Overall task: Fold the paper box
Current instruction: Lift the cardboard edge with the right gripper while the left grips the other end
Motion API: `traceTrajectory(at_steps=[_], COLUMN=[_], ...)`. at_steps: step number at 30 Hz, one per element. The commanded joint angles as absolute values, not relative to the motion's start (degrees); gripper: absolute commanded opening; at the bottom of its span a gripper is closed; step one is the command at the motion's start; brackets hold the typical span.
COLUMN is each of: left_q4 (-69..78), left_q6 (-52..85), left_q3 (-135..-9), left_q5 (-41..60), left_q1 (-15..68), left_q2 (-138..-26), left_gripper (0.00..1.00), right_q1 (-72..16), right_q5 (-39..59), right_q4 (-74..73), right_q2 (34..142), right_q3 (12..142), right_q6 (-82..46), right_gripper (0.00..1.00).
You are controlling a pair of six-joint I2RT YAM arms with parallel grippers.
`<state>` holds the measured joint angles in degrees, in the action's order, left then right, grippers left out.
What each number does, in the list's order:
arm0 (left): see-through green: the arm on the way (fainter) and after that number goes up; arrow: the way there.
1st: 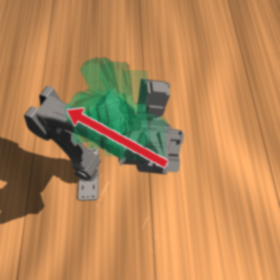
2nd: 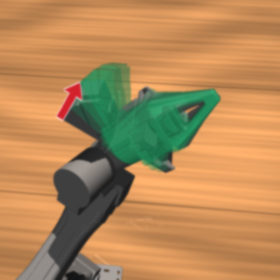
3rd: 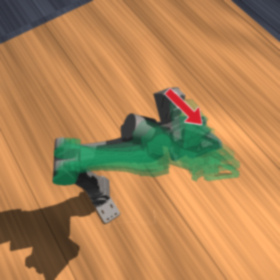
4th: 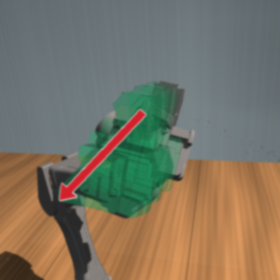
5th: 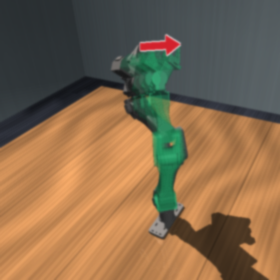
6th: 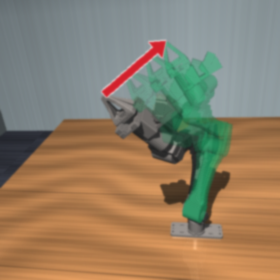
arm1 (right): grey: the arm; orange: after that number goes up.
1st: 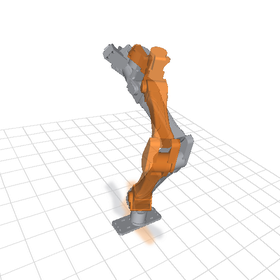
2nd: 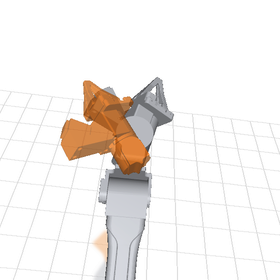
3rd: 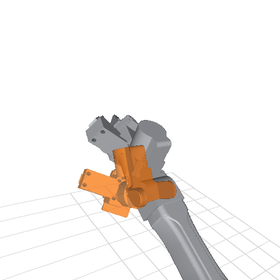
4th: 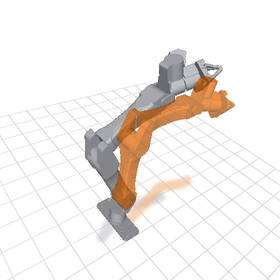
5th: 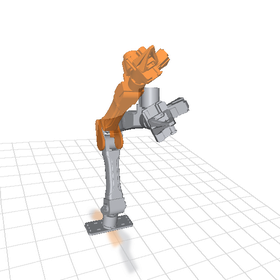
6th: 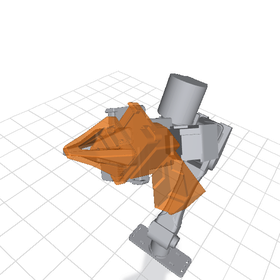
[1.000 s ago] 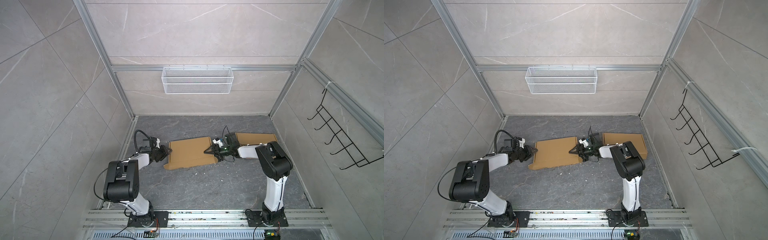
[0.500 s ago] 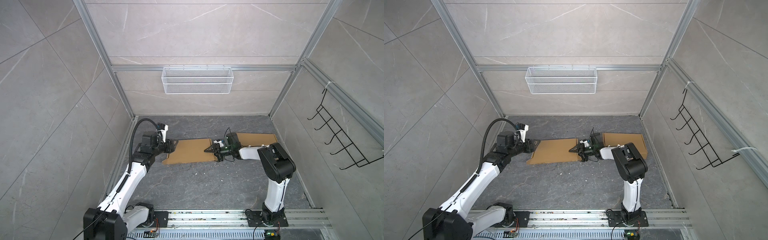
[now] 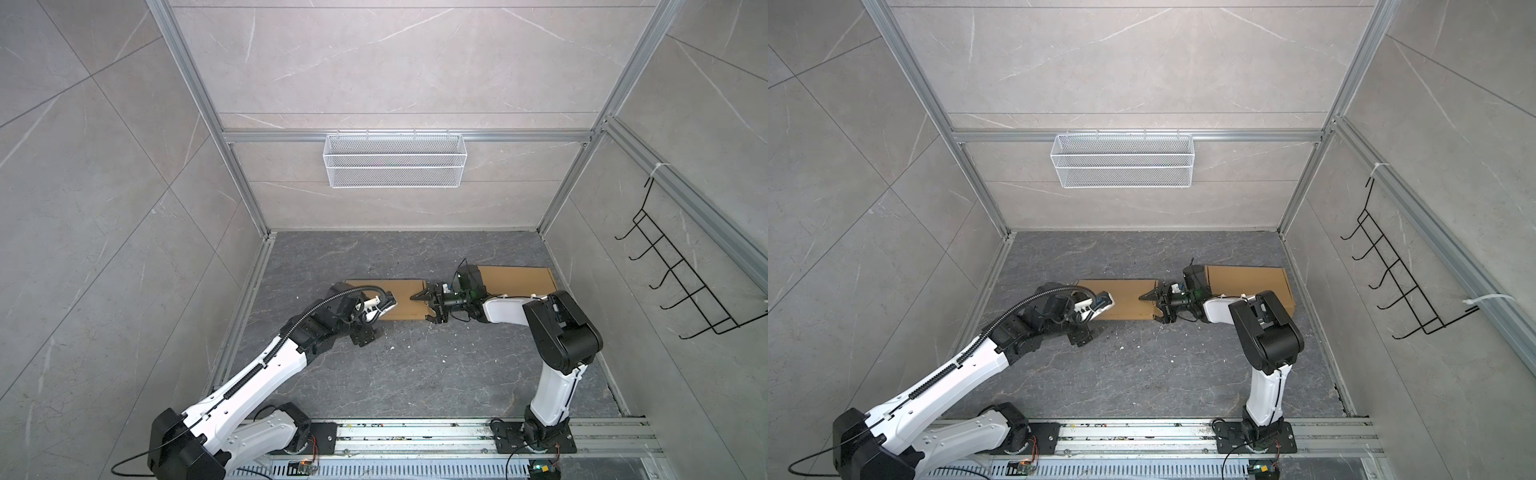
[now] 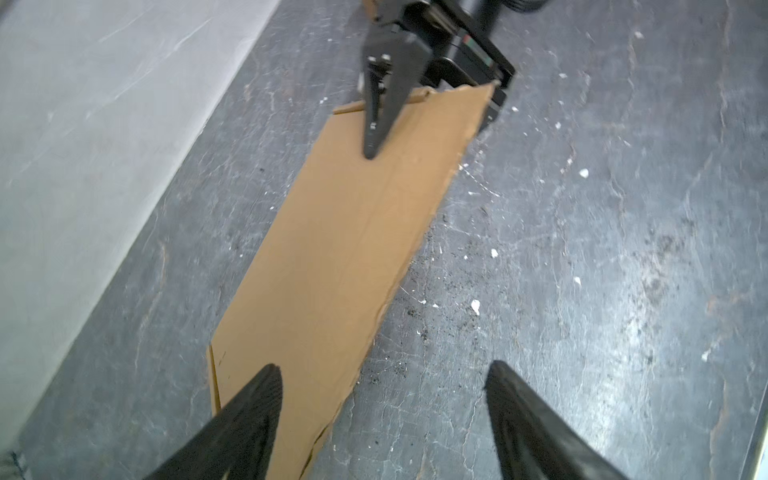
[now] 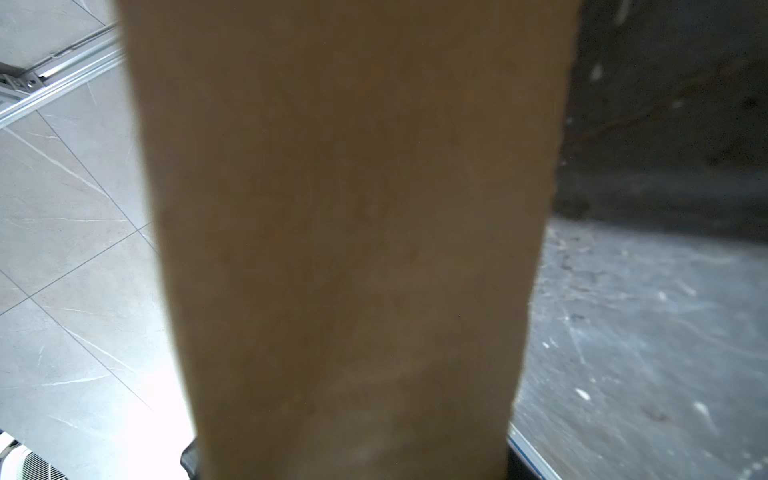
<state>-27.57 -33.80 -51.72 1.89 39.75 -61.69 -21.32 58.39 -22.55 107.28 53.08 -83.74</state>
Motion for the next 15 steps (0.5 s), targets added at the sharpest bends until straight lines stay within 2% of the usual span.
traceTrajectory(at_steps=[1,15], left_q4=[-26.32,-12.17], left_q6=[-42.94,-48.79], left_q3=[-51.52,-46.52], left_q5=[-3.82,-6.84], left_q1=[40.70,40.79], left_q2=[-62.29,-69.29], left_gripper=[0.85,0.85], right_q1=[-21.62,-21.86], right_q5=[59.37,60.12], right_q4=[-21.00,-18.16], right_q2=[104.66,101.24], right_q3=[52.93,51.57], right_q6=[-85.93,-86.56], right_gripper=[0.59,0.55])
